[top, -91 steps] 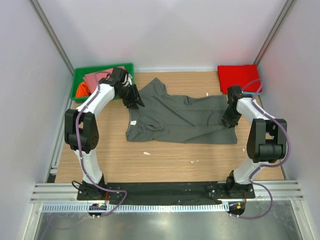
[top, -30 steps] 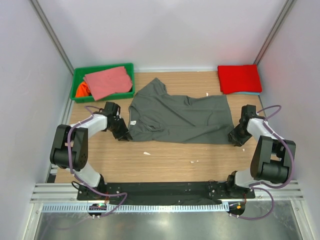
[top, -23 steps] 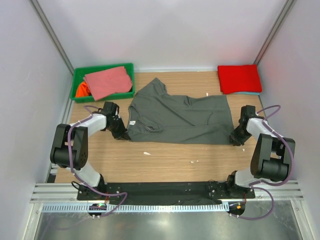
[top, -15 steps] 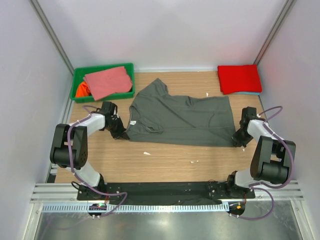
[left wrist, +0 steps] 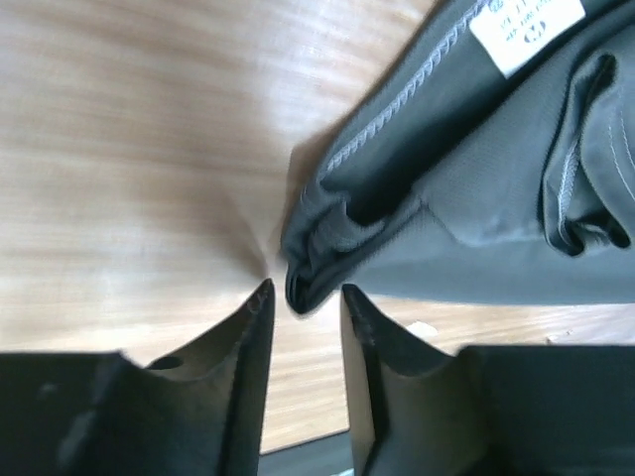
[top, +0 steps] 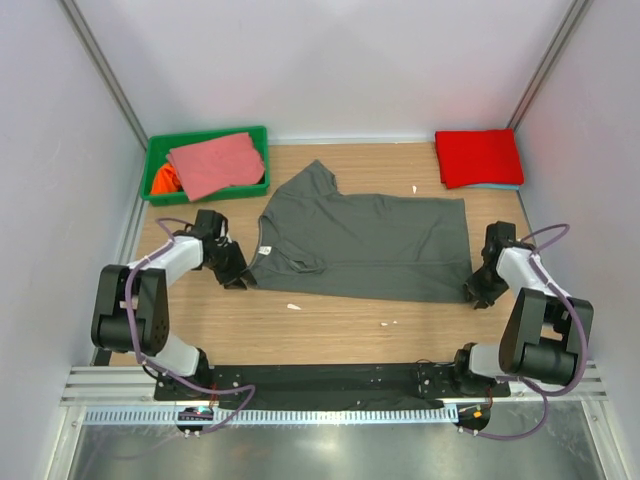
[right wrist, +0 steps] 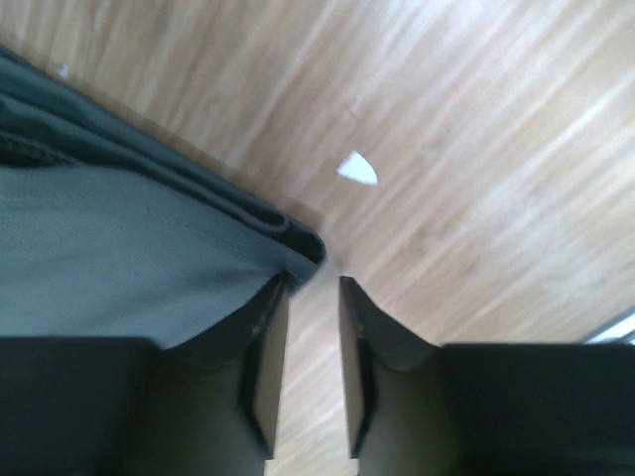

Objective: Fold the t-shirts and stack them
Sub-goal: Fold the tshirt

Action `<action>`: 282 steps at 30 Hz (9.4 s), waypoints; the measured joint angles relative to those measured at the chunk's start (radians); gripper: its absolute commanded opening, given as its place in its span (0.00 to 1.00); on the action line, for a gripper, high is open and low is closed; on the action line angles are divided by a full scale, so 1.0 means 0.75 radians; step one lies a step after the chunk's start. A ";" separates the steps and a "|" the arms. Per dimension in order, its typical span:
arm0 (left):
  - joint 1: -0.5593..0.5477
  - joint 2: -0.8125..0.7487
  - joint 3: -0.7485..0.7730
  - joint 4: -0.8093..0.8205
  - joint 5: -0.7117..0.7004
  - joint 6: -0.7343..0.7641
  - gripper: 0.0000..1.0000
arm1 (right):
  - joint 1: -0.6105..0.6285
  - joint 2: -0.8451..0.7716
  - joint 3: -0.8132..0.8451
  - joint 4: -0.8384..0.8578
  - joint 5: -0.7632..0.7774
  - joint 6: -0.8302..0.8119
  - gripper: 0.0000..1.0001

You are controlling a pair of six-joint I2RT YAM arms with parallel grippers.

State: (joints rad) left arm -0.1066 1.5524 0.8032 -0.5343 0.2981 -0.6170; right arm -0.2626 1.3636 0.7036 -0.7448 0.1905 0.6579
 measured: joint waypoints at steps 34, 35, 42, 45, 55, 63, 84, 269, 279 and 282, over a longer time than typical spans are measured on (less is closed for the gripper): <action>-0.218 -0.032 0.224 -0.064 0.139 0.068 0.32 | 0.061 0.250 0.241 0.183 0.005 -0.184 0.41; -0.218 -0.032 0.227 -0.068 0.134 0.071 0.32 | 0.063 0.243 0.247 0.166 0.010 -0.188 0.43; -0.217 -0.032 0.273 -0.107 0.091 0.120 0.42 | 0.323 0.103 0.379 0.099 0.031 -0.197 0.53; -0.214 -0.025 0.303 -0.111 0.105 0.140 0.41 | 0.605 0.046 0.428 0.170 -0.006 -0.158 0.55; -0.153 0.185 0.359 -0.008 0.268 0.148 0.31 | 1.312 0.288 0.493 0.590 -0.140 0.008 0.55; -0.080 0.270 0.387 0.028 0.317 0.132 0.23 | 1.428 0.570 0.681 0.669 -0.194 0.035 0.45; -0.035 0.271 0.313 0.126 0.397 0.066 0.18 | 1.617 0.788 0.975 0.395 0.000 -0.298 0.46; -0.401 0.793 1.159 -0.073 0.186 0.488 0.43 | 1.182 0.573 0.644 0.515 -0.457 -0.027 0.53; -0.419 0.839 1.160 -0.128 0.146 0.563 0.44 | 1.169 0.588 0.592 0.545 -0.495 -0.033 0.51; -0.432 0.841 1.161 -0.129 0.132 0.570 0.34 | 1.168 0.600 0.588 0.547 -0.504 -0.034 0.48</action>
State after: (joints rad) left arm -0.4309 2.1834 1.6737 -0.6312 0.3973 -0.1898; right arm 0.6132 1.8133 1.1446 -0.3344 -0.1871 0.6323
